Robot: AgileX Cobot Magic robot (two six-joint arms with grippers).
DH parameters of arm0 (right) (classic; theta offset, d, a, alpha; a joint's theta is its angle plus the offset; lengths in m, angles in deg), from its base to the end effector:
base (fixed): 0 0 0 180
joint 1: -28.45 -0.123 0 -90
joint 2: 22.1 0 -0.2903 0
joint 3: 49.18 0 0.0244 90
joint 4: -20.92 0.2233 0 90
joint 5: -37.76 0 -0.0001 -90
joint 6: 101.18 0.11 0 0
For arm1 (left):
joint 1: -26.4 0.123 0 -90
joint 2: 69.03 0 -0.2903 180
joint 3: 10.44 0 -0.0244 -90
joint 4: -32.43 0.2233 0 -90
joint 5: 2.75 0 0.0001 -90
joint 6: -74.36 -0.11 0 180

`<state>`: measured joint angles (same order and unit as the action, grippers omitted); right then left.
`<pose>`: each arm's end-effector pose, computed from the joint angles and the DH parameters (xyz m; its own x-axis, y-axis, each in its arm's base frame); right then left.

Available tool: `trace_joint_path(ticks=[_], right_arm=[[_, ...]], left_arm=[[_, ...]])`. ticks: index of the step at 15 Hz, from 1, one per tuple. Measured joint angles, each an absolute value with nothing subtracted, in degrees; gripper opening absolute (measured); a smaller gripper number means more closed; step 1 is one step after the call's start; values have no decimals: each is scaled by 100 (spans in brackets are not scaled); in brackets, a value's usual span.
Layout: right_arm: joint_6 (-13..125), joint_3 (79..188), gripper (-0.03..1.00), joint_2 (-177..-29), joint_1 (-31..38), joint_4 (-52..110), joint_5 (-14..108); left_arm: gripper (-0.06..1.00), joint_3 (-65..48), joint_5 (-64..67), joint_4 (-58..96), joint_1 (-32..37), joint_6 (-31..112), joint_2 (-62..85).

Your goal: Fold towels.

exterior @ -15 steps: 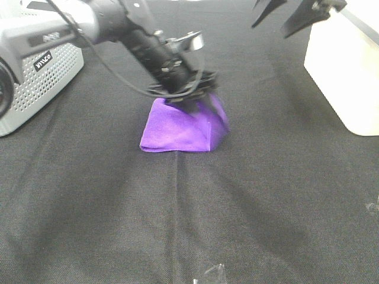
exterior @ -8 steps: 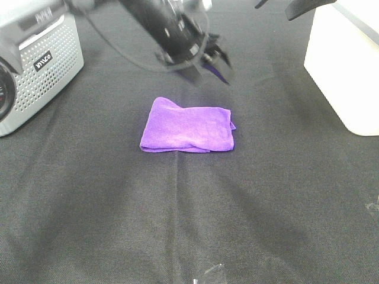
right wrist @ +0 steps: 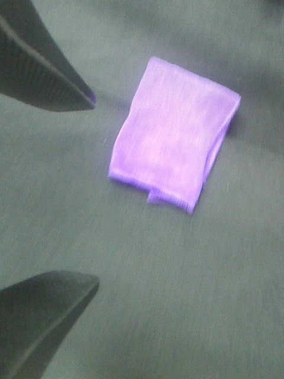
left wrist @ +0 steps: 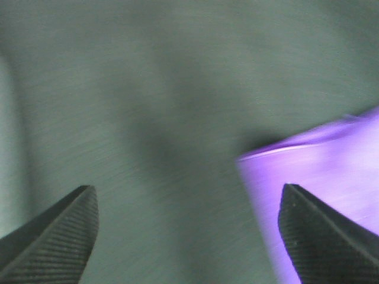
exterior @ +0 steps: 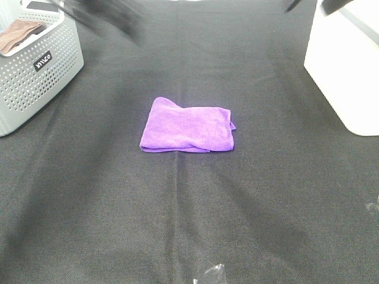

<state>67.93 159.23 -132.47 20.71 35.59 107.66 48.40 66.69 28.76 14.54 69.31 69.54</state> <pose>0.3632 0.0758 0.3568 -0.8398 -0.2123 -0.4996 -0.3300 0.9305 0.1592 0.4775 -0.1070 0.2846 -0.8228 0.2397 -0.5153 0.2898 0.9569 -0.0177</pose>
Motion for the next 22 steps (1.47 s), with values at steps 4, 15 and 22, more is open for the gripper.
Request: trace_joint_path(ticks=[4,15,22], right_arm=[[6942,15923,71,-13041,2467,3479,10766],[6959,10858,71,-7443,2879,3101,10766],[6868,8807,84,-3490,2879,2270,10800]], left_arm=[[77,2903,6675,2893,2417,6800,5006],[77,-3251,6388,2515,3924,6238,-1772],[77,-5285,6382,2446,3311,6295,-4603]])
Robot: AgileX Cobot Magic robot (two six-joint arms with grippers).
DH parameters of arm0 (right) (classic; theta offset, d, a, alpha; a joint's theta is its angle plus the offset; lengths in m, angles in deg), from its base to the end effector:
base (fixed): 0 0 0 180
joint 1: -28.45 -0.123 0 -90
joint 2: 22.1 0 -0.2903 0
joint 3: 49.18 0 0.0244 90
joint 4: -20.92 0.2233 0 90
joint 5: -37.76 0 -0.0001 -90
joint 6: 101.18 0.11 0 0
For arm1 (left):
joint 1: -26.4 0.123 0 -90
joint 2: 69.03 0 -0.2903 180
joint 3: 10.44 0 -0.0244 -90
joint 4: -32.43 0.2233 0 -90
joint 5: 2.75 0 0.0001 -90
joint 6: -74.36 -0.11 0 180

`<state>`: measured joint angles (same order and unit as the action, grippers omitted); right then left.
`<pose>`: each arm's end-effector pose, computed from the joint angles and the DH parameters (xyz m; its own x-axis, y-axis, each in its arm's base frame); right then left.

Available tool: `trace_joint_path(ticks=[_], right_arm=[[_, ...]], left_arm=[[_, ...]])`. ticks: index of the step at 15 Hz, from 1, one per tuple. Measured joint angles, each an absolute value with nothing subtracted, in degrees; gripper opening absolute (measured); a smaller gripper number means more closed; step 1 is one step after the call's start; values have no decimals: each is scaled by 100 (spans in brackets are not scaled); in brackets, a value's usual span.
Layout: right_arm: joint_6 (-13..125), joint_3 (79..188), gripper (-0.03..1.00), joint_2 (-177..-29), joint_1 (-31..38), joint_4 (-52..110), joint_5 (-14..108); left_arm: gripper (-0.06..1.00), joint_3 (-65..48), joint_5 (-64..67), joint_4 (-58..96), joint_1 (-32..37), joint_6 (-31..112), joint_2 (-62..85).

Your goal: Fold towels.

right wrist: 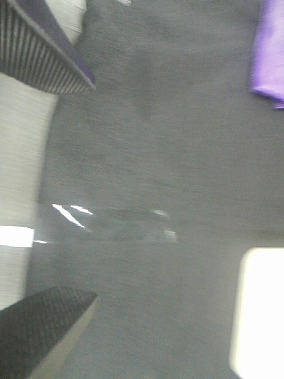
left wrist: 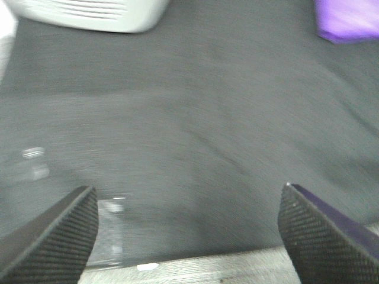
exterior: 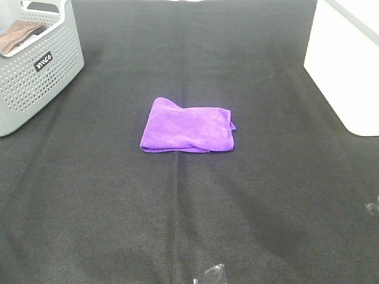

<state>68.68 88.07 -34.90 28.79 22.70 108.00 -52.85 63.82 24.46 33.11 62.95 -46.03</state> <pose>-0.0236 0.0034 0.2694 -0.5737 -0.1622 -0.8029 -0.1144 0.9865 -0.1176 0.0086 -0.0131 0.2788 -0.6580 0.0654 -0.7502 0.0732 0.9971 0.0228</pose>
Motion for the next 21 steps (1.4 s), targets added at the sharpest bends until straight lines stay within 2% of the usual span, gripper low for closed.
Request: trace_joint_path(ticks=[2,7,16,17,19,21], right_arm=[[6816,8732,84,-2963,2879,2413,10817],[6816,8228,84,-2951,2879,2975,10502],[6816,7953,84,-2951,2879,3015,10198],[6816,7953,85,-2951,2879,3015,10198],[6885,7953,92,-2951,2879,2998,10198],[7108,7953,95,-2951,2879,2860,10198]], left_arm=[[77,-5416,6411,2423,3104,6295,-4998],[77,-5605,6411,2360,3076,6301,-6144],[77,-5812,6004,2366,3076,6685,-6167],[80,-5812,6004,2412,3076,6697,-6167],[94,-5812,6004,2607,3076,6846,-6167],[98,-5812,6004,2664,3076,6954,-6167]])
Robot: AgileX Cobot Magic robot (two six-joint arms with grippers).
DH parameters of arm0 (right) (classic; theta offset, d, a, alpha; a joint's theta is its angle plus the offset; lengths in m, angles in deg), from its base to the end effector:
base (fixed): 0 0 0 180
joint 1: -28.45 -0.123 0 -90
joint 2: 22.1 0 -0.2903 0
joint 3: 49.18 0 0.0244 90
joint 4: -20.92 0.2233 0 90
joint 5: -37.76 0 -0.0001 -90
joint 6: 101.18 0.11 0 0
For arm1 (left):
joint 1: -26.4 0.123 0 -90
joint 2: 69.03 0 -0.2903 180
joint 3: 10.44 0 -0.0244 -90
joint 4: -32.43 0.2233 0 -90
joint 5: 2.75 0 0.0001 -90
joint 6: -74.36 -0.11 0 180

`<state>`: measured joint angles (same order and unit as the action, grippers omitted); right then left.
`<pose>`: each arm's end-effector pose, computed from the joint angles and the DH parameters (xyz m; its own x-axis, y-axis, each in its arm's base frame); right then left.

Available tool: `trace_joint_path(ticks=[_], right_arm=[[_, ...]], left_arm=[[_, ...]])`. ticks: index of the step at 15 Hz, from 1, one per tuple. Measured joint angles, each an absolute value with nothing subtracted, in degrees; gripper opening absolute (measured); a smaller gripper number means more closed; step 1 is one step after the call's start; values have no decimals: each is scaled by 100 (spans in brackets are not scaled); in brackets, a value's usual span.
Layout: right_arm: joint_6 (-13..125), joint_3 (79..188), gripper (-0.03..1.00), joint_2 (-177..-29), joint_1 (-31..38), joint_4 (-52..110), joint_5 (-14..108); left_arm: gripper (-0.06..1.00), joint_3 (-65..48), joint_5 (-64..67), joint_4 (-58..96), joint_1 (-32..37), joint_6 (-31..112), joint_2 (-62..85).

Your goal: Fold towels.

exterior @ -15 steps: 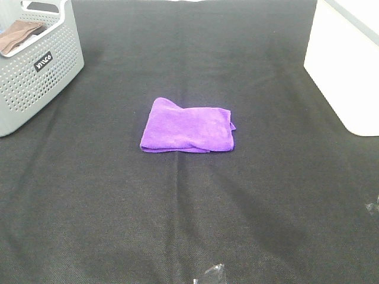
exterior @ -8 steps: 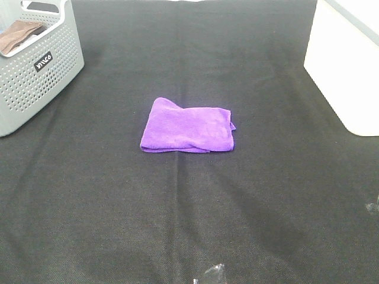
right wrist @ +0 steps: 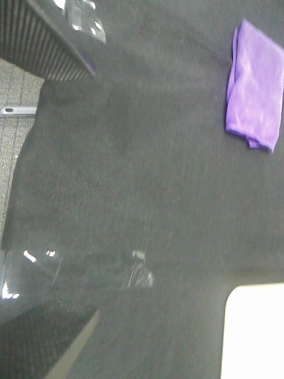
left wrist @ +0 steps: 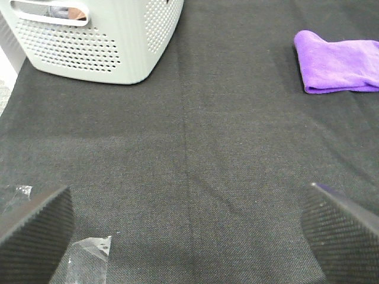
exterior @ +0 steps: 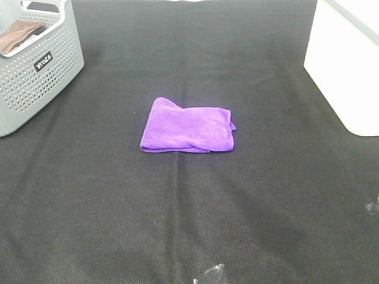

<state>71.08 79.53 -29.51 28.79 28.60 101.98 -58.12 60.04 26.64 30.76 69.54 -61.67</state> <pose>-0.0179 0.0133 0.2382 -0.5316 -0.0727 -0.8439 -0.1364 0.9907 0.0005 -0.0211 -0.0115 0.2571 -0.4632 0.0024 -0.8863 0.0210 0.9997 -0.0082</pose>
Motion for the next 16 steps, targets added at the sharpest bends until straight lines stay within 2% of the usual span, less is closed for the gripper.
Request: trace_joint_path(ticks=[16], right_arm=[[6982,7953,96,-2951,2879,2843,10198]], left_arm=[[99,-5812,5930,2664,3076,6989,-6167]])
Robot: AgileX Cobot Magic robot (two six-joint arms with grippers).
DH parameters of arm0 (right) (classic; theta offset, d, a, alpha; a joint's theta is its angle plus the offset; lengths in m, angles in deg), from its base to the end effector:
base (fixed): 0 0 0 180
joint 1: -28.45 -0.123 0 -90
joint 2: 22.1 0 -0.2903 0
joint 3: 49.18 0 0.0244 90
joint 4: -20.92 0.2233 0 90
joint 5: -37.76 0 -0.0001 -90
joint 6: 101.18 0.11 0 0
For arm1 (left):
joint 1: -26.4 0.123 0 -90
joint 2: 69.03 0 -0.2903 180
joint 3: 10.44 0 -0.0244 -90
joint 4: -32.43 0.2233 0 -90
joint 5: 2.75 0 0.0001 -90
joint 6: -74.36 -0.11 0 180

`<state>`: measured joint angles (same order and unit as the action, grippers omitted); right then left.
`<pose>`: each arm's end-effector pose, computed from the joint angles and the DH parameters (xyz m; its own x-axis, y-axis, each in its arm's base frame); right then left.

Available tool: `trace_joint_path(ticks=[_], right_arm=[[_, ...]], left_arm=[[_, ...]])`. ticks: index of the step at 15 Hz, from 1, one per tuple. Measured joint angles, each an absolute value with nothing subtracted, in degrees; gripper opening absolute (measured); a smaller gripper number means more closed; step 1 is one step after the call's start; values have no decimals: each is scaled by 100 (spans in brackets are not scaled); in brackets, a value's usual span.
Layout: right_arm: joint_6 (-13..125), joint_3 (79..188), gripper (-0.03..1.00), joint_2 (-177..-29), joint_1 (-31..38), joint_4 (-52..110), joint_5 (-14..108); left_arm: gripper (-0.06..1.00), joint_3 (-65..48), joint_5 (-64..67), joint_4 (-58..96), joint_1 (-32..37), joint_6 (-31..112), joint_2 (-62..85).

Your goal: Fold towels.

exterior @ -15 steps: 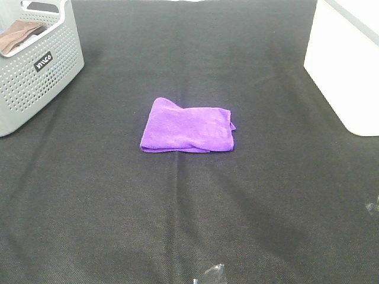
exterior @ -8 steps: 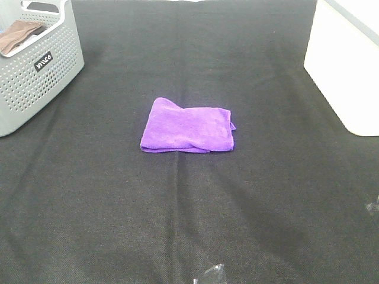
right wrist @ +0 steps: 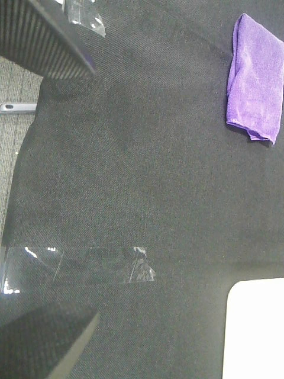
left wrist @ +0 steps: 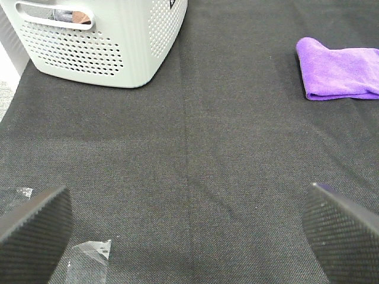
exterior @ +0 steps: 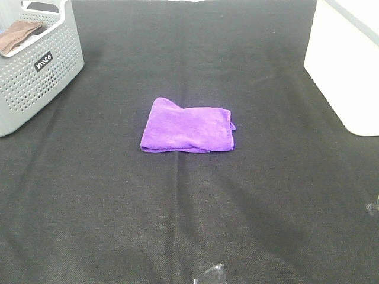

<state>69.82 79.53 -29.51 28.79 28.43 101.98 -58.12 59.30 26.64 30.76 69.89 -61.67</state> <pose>-0.0178 0.0131 0.2382 -0.5286 -0.0958 -0.8434 -0.1465 0.9890 -0.0205 -0.0205 -0.0114 0.2584 -0.4519 -0.0040 -0.8921 0.0173 0.9998 -0.0132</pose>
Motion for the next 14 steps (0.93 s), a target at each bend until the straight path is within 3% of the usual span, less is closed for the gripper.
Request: trace_joint_path(ticks=[14], right_arm=[[6959,7953,96,-2951,2633,2849,10198]], left_arm=[[99,-5812,5924,2664,3076,6989,-6167]])
